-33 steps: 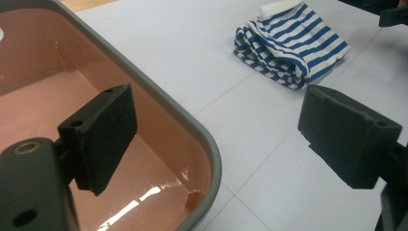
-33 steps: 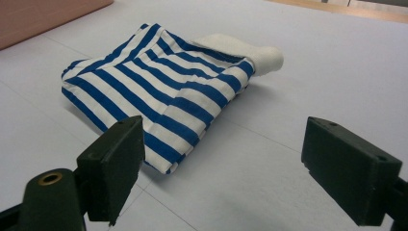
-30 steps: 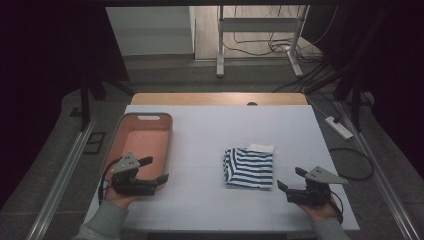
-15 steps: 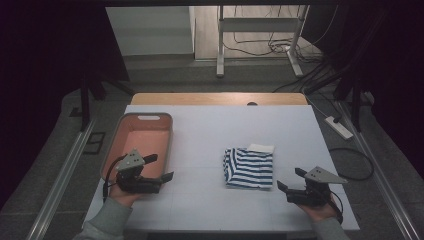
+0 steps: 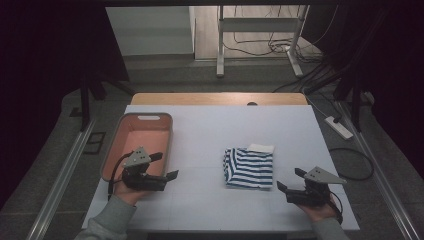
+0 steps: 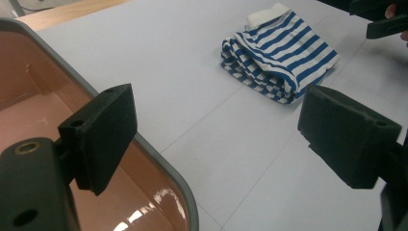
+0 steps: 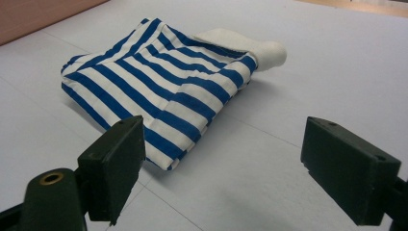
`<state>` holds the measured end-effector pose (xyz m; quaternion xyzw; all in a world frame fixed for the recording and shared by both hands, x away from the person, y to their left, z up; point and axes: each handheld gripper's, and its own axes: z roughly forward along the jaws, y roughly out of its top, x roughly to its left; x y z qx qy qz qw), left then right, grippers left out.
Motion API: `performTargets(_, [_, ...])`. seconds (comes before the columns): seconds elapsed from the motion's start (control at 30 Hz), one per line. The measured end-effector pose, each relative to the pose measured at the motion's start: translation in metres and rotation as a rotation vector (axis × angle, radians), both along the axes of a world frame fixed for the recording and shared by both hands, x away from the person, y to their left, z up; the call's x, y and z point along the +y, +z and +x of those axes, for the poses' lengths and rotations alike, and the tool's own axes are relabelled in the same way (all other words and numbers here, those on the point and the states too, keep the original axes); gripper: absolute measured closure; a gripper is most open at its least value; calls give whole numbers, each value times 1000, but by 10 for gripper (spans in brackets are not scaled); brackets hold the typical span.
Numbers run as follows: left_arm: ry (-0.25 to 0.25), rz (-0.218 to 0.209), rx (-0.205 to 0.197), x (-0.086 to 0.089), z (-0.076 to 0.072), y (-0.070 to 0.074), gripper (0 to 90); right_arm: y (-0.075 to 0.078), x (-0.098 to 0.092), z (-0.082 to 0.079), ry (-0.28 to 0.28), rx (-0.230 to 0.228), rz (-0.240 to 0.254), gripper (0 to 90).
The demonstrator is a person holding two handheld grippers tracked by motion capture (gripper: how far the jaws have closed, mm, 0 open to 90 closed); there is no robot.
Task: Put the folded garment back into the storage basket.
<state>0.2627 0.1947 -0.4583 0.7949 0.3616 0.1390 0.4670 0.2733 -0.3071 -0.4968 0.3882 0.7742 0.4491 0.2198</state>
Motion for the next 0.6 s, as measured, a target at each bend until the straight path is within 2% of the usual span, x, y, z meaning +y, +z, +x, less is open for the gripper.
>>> performTargets(0.6, [-26,9,20,-17,10,-1,137,-1,0,0,0,3,-3,162])
